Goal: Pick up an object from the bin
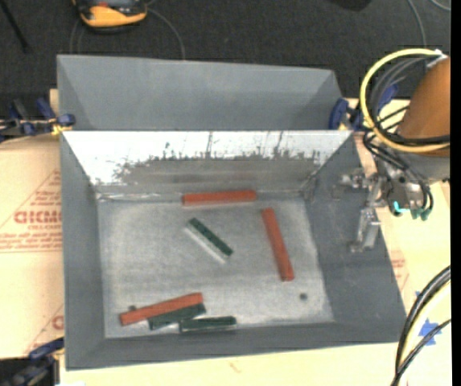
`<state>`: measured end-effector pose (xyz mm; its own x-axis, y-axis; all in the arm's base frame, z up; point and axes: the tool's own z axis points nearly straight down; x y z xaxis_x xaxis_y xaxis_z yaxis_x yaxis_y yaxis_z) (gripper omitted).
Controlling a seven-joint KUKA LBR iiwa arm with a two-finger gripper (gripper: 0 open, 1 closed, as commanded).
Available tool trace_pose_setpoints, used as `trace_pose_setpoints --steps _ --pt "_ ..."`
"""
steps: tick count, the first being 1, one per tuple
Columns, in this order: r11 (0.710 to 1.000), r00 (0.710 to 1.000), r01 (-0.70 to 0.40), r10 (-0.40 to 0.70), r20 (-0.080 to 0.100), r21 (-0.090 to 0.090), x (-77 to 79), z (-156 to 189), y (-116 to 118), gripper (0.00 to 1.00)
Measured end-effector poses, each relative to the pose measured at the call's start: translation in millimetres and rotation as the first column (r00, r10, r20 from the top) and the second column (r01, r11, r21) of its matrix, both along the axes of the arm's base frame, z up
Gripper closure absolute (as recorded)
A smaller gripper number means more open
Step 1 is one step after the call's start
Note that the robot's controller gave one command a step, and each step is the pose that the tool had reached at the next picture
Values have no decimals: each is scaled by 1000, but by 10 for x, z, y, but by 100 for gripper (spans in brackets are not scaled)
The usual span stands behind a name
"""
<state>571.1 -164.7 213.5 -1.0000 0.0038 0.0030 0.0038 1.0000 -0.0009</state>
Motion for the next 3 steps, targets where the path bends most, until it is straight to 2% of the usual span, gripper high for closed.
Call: trace_pose_setpoints --steps 1,2,3 --pt "1000 1000 -4 4 8 -1 17 49 9 0" --pt "995 995 96 -96 11 1 62 -604 231 0" --pt "940 940 341 -341 6 1 195 -702 492 0"
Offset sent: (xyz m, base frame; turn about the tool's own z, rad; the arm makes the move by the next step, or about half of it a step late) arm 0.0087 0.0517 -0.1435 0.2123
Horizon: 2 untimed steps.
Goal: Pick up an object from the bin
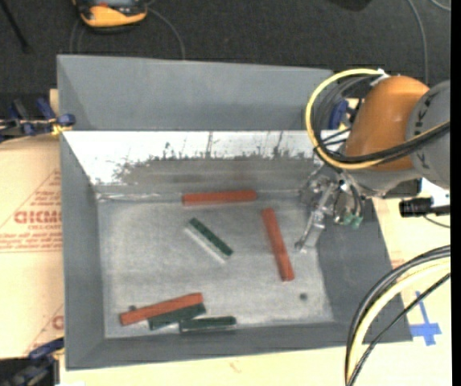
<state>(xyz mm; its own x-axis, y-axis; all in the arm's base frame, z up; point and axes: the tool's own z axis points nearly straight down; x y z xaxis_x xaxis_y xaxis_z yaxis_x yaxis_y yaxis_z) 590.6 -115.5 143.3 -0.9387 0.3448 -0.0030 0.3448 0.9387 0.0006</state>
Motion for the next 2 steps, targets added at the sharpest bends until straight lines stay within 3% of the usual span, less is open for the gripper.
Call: trace_pose_setpoints --steps 1,2 --pt "997 997 73 -73 2 0 -80 -177 142 0" --pt "961 961 276 -276 1 1 -20 -727 223 0"
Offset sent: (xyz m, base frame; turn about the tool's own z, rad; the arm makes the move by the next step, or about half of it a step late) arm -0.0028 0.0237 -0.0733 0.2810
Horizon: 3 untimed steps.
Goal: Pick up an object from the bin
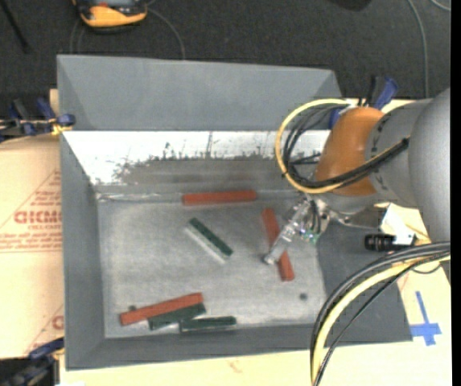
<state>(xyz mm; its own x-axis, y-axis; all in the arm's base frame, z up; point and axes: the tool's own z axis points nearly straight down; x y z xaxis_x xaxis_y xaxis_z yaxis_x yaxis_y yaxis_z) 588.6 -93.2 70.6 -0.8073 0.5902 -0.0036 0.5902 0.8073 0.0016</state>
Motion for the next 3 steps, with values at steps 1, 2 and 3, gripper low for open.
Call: trace_pose_setpoints --steps 1,2,3 --pt "1000 1000 -12 12 -2 -2 -66 6 -3 100" --pt "1000 1000 -13 13 -2 -2 -66 6 -3 100" --pt "1000 1000 -13 13 -1 -2 -68 30 -5 100"
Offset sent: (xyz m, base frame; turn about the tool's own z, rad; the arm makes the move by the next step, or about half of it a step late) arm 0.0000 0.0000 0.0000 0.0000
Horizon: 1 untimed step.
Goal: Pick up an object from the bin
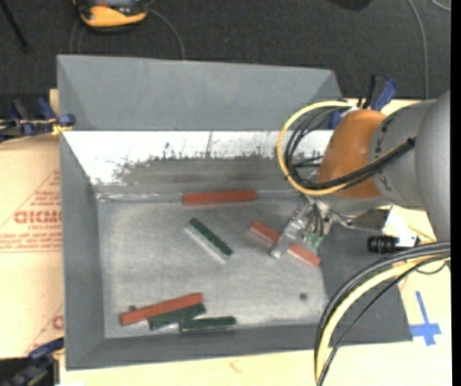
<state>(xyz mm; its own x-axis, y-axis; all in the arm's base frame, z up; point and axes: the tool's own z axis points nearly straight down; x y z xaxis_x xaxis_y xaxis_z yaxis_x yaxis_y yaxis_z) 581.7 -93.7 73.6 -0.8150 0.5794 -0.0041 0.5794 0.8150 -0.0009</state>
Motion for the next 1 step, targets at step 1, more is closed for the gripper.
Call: trace_pose_setpoints --steps 1 --pt "1000 1000 0 0 -5 2 -13 101 1 100"
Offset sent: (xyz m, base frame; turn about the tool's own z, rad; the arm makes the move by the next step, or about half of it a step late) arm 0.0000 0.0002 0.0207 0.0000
